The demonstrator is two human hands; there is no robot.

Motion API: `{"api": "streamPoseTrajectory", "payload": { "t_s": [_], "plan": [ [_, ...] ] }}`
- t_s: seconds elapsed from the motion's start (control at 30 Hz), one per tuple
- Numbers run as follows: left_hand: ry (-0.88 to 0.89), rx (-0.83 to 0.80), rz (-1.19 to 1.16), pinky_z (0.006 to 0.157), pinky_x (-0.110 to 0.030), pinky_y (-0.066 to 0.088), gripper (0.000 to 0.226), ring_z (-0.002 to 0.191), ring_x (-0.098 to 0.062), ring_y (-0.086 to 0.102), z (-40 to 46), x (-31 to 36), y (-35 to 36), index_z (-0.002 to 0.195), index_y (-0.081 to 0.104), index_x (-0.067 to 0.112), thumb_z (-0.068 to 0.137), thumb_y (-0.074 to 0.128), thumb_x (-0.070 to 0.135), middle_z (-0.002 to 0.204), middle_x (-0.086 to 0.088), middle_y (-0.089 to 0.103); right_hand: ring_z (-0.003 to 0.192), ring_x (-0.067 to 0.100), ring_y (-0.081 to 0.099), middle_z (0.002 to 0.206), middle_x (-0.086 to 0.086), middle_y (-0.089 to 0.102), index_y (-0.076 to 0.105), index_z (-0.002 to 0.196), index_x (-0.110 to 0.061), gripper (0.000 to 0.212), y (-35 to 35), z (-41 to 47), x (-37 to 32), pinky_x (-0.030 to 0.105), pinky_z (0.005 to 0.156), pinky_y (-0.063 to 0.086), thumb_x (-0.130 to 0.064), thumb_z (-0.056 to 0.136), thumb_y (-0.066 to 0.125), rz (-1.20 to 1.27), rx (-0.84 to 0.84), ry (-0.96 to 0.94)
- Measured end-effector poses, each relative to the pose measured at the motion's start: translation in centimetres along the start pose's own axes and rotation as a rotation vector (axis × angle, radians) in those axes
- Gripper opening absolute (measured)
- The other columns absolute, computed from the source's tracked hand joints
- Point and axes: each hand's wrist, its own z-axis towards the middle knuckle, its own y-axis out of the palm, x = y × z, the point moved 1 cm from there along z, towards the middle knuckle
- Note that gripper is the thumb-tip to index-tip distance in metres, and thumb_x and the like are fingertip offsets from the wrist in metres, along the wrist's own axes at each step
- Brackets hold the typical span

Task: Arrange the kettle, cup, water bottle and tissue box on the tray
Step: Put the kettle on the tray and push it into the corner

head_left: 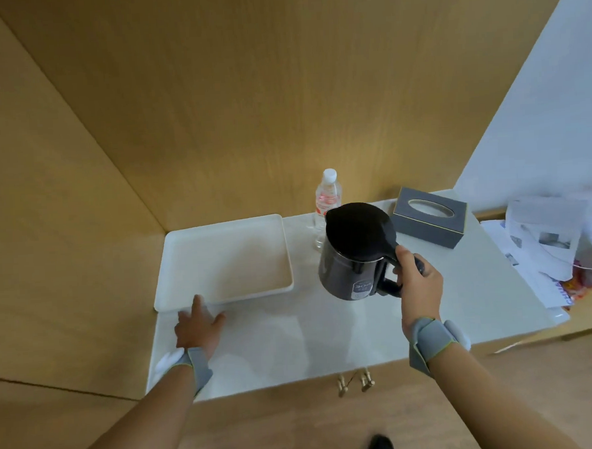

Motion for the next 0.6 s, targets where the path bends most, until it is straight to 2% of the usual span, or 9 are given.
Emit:
{"api": "streamPoseTrajectory", "payload": {
  "t_s": [0.1, 0.17, 0.33, 0.5, 0.6],
  "plan": [
    [-0.056, 0.009, -0.005, 0.102, -0.053, 0.047, 0.071, 0.125, -0.050, 0.051, 0.7, -1.0, -0.6, 0.151, 0.030, 0.026, 0.092, 0.061, 0.049, 0.140, -0.027, 0.043, 0.048, 0.005, 0.043, 0.051, -0.011, 0.050, 0.057, 0.059, -0.018, 0.038, 3.6, -0.8, -1.4, 0.011, 0.041, 0.038, -0.044, 0.085, 0.067, 0.013, -0.055, -0.014],
    [-0.077, -0.009, 0.014, 0.109, -0.052, 0.042, 0.077, 0.133, -0.050, 0.046, 1.4, -1.8, -1.0, 0.158, 0.023, 0.028, 0.094, 0.058, 0.052, 0.152, -0.029, 0.032, 0.047, 0.006, 0.042, 0.050, -0.011, 0.049, 0.053, 0.053, -0.023, 0.040, 6.6, -1.3, -1.7, 0.010, 0.040, 0.038, -0.046, 0.082, 0.067, 0.026, -0.109, 0.009],
    [-0.027, -0.077, 0.040, 0.117, -0.047, 0.034, 0.074, 0.146, -0.048, 0.031, 2.6, -3.2, -1.3, 0.160, 0.023, 0.028, 0.097, 0.054, 0.052, 0.162, -0.033, 0.011, 0.043, 0.004, 0.042, 0.049, -0.009, 0.049, 0.050, 0.055, -0.019, 0.046, 14.0, -1.9, -1.1, 0.011, 0.039, 0.037, -0.051, 0.079, 0.072, -0.005, -0.227, 0.093],
    [-0.046, -0.069, 0.041, 0.115, -0.048, 0.037, 0.075, 0.147, -0.046, 0.030, 2.4, -2.9, -1.0, 0.158, 0.026, 0.032, 0.094, 0.057, 0.056, 0.165, -0.028, 0.005, 0.054, 0.015, 0.039, 0.057, 0.001, 0.047, 0.052, 0.047, -0.024, 0.049, 20.7, -1.9, 0.3, 0.025, 0.056, 0.039, -0.061, 0.069, 0.074, -0.046, -0.307, 0.179],
    [-0.073, -0.074, 0.012, 0.110, -0.046, 0.044, 0.070, 0.139, -0.049, 0.041, 2.9, -2.8, -1.4, 0.151, 0.034, 0.031, 0.091, 0.060, 0.057, 0.162, -0.031, 0.004, 0.055, 0.017, 0.041, 0.055, -0.002, 0.052, 0.054, 0.048, -0.022, 0.047, 24.7, -1.7, 1.2, 0.016, 0.041, 0.041, -0.053, 0.077, 0.075, -0.042, -0.347, 0.191]
  ]
}}
